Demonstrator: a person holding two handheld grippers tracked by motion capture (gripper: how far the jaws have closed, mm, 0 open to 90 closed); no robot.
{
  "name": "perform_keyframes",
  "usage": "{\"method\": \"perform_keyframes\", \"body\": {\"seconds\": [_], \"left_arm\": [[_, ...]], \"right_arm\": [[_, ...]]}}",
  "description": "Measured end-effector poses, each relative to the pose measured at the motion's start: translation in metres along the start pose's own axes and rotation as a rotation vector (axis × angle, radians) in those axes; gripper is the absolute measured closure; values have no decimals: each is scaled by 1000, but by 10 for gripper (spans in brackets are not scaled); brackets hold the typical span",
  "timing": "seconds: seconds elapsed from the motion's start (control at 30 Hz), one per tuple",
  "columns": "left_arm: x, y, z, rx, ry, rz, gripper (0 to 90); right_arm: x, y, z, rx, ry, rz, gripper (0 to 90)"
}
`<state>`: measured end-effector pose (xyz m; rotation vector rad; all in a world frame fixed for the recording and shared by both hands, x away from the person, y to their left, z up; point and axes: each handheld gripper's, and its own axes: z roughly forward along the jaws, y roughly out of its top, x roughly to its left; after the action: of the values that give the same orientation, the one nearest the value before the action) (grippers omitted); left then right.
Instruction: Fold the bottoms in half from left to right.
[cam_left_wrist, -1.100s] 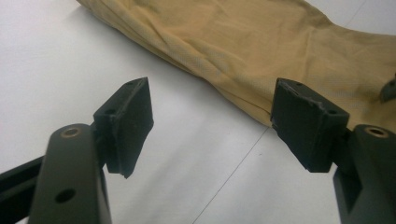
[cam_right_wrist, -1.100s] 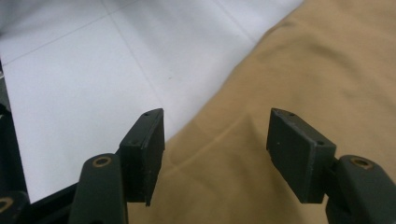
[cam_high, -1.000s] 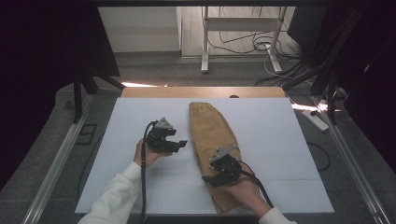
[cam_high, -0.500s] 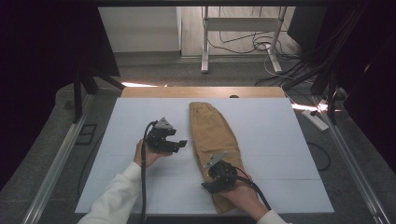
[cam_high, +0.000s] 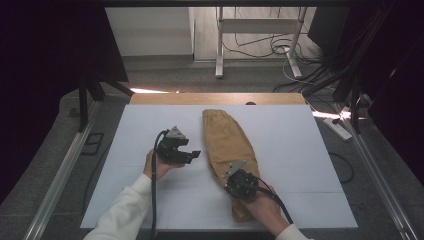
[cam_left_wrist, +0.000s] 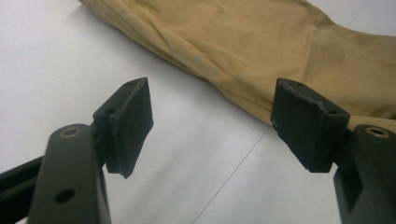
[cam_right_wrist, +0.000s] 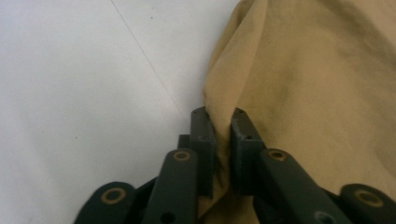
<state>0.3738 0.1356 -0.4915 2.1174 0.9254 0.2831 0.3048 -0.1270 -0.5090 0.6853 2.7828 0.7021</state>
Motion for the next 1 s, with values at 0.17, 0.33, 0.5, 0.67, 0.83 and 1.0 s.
{"method": "perform_keyframes", "body": {"seconds": [0.17,0.33,0.5,0.67,0.83,1.0], "left_arm": [[-1,0,0,-2,0,1,289],[0,0,1,-2,0,-3,289],[0,0,0,0,0,0,290],[1,0,1,-4,1,-1,289],[1,0,1,-2,1,-4,289],[1,0,0,-1,0,0,289]], "right_arm": [[-4,-2,-1,-8,34,30,850],[-1,0,-2,-31,69,27,853],[4,3,-5,-67,116,26,853],[16,10,-4,-96,182,-2,852],[29,20,3,-94,217,-32,851],[40,21,8,-86,244,-56,851]]}}
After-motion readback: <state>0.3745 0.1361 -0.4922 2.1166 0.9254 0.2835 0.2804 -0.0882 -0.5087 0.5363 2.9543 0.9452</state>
